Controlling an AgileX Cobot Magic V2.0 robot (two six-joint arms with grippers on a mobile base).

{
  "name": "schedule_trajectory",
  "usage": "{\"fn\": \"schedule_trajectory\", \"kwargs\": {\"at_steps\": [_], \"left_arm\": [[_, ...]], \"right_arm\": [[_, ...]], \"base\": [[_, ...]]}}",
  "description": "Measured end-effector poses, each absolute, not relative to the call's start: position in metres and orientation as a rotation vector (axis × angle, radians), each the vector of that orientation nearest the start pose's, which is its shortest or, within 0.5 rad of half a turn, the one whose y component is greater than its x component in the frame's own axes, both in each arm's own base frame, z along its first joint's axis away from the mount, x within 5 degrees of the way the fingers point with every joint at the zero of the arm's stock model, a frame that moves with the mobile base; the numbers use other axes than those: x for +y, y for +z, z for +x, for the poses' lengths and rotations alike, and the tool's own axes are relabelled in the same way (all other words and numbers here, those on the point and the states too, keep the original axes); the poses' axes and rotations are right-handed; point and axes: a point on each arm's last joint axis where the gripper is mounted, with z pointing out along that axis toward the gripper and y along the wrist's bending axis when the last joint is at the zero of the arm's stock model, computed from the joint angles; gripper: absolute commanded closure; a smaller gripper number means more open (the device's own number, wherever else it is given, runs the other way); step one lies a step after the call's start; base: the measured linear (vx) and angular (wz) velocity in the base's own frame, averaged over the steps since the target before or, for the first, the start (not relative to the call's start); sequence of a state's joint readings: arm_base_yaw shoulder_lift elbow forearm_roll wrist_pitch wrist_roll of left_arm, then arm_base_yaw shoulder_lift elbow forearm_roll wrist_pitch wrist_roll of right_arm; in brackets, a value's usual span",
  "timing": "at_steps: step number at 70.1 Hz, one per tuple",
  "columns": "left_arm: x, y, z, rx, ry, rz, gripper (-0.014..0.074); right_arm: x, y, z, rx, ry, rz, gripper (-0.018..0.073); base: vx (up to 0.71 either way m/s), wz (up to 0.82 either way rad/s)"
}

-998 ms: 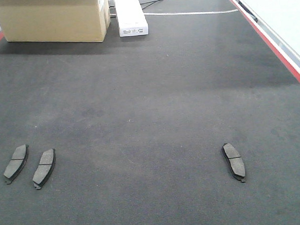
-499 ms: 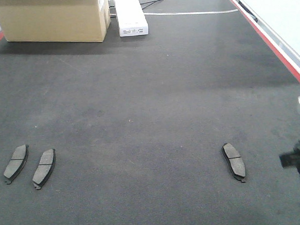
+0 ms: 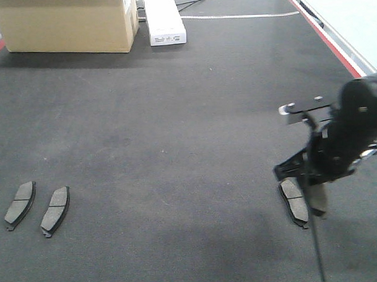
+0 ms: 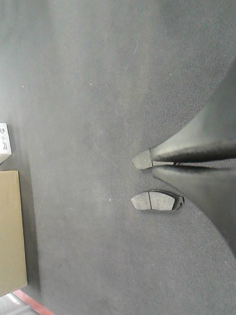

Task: Move and align brake pads A on conveyor
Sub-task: 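Lower the right gripper's pad beside the other lying brake pad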

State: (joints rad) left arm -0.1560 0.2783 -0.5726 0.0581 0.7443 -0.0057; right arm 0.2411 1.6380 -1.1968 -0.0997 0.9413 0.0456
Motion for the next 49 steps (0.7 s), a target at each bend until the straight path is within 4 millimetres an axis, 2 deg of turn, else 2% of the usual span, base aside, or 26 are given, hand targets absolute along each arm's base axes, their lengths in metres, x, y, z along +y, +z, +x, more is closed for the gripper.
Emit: {"fn": "schedule_trajectory", "kwargs": {"at_steps": [19, 33, 49], "left_arm": [[-0.004, 0.319, 0.049, 1.926, -0.041, 0.160, 0.0602], [-0.004, 0.319, 0.049, 1.926, -0.041, 0.160, 0.0602], [-0.004, 0.319, 0.049, 1.926, -0.041, 0.160, 0.0602]], "right_arm": [[0.109, 0.216, 0.341, 2.894, -0.028, -0.438, 0.0564], [0.117, 0.197, 0.354, 2.926, -0.021, -0.389, 0.0564], [0.118, 0.183, 0.358, 2.939, -0.023, -0.389, 0.0564]], "base": [[0.00, 0.00], [0.00, 0.00], [0.00, 0.00]]}}
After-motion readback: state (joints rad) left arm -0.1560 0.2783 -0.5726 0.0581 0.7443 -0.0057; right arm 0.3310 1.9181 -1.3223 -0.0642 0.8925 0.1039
